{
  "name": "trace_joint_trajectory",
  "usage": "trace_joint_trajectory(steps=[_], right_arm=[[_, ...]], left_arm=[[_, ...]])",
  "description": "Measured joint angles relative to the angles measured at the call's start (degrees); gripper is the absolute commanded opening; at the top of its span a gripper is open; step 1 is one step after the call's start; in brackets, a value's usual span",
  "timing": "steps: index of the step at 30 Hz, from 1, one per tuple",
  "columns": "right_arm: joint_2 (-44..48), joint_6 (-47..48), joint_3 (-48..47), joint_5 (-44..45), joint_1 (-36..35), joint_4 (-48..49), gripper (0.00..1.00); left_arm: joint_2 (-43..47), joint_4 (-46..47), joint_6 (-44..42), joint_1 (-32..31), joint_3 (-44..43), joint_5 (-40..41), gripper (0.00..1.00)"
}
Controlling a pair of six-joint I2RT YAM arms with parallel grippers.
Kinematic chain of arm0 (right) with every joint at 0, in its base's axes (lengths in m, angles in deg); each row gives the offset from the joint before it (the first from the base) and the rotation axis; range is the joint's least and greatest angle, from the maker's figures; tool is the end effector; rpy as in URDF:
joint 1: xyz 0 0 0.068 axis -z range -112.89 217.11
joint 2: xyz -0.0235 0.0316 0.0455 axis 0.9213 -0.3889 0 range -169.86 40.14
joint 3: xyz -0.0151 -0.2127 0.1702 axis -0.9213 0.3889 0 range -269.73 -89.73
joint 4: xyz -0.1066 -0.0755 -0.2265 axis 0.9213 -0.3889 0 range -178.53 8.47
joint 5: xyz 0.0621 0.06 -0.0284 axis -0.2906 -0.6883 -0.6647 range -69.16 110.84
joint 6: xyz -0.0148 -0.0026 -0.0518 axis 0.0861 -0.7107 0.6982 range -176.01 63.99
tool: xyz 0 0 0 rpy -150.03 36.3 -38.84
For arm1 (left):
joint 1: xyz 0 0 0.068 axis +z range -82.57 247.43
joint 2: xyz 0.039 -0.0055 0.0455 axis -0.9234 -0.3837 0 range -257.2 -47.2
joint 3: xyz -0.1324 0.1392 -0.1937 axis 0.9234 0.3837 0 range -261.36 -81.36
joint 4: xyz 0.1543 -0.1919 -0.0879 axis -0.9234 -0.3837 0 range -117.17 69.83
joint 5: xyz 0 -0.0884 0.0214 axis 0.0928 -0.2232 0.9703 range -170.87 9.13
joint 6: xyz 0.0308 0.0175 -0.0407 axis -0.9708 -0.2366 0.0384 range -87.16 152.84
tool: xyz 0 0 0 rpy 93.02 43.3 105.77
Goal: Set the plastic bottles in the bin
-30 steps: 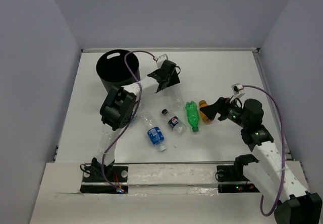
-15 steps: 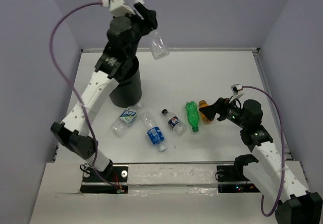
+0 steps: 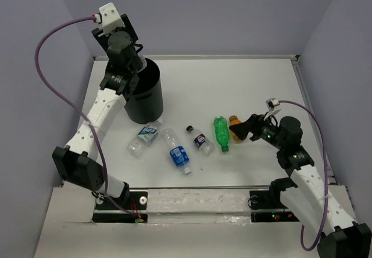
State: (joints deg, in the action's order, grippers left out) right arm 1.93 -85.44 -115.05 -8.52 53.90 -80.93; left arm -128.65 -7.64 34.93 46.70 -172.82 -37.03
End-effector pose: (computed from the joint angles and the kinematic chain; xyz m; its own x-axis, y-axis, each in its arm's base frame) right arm 0.1589 0.0553 0.2582 -0.5074 0.3208 -0.7998 -0.4779 0.6675 0.5710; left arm 0.2928 -0.0845 0.5144 0.3708 -0.1685 -0.9133 -0.3296 0.8955 -0.2990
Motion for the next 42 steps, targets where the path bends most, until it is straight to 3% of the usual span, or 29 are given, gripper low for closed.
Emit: trace_joint_trajectory(steps=[7, 9, 10, 13, 16, 25, 30, 35, 40, 42], right_arm=[[3.61, -0.39, -0.02, 0.04, 0.00, -1.44, 0.91], [3.76, -0.39, -0.02, 0.11, 0.00, -1.68, 0.91], [3.67, -0.39, -0.04, 0.20, 0.00, -1.70, 0.91], [2.64, -0.39, -0.13, 0.72, 0.00, -1.95, 0.91], [0.87, -0.39, -0.28, 1.55, 0.00, -2.84, 0.91], [-2.47, -0.17, -3.10, 6.60, -1.49, -6.71, 0.90], [-6.49, 0.70, -5.62, 11.87, -6.84, -7.72, 0.87], [-15.23, 2.67, -11.43, 19.47, -13.94, -9.31, 0.80], [-23.82, 4.76, -16.22, 29.09, -18.86, -11.15, 0.75], [-27.41, 5.53, -18.34, 32.96, -20.61, -12.50, 0.65]], left_arm=[[-5.81, 8.41, -9.31, 0.35, 8.07, 4.24, 0.47], [-5.75, 10.10, -9.55, 0.35, 10.47, 4.76, 0.53], [-5.75, 10.97, -9.53, 0.37, 11.50, 4.83, 0.56], [-5.70, 12.44, -9.44, 0.59, 14.56, 5.07, 0.88], [-5.68, 12.76, -9.14, 0.59, 16.50, 5.29, 0.99], [-2.40, 9.64, -5.38, 0.61, 14.86, 2.32, 0.99], [1.88, 1.95, 2.58, 0.61, 9.60, -5.86, 0.99], [14.23, -4.70, 12.41, 0.07, 12.48, -20.63, 0.99], [31.61, -9.44, 17.84, -1.60, 25.18, -31.01, 0.99], [38.51, -11.82, 18.93, -1.73, 30.51, -32.22, 0.99]])
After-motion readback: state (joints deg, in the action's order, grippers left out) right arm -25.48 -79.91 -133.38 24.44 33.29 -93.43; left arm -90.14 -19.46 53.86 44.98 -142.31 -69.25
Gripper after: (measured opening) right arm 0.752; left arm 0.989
